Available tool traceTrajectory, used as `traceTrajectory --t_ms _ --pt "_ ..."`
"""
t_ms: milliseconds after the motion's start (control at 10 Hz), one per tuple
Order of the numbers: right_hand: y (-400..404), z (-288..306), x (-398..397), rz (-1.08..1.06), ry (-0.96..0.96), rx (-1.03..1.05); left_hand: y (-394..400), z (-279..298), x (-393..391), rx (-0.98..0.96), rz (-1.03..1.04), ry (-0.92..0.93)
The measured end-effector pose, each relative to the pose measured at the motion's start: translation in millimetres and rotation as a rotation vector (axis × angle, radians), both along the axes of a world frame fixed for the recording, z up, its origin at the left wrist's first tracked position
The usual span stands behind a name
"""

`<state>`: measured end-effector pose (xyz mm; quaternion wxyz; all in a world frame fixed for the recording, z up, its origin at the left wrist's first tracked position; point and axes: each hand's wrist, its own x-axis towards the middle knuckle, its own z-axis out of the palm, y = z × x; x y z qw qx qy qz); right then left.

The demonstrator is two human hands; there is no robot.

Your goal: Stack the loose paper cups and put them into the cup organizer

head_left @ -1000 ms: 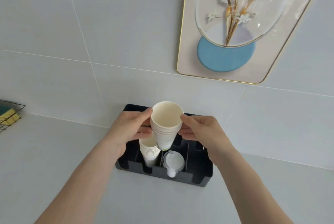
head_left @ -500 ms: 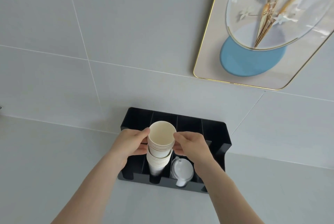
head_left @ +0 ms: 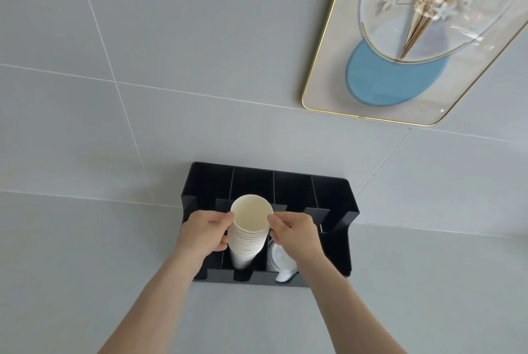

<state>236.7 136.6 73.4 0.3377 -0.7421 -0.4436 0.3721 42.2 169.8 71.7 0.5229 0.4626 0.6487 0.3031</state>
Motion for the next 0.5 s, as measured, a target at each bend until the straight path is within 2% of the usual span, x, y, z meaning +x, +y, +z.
traceTrajectory --t_ms 100,300,500 --pt "-5 4 3 0.036 -0.027 -0.022 -5 1 -5 0.057 -0.065 0.116" --pt "-35 21 36 0.201 -0.332 -0.135 -22 20 -27 0.194 -0.200 0.433" --pt "-72 47 94 0.215 -0.581 -0.139 -41 65 -23 0.358 -0.262 0.715"
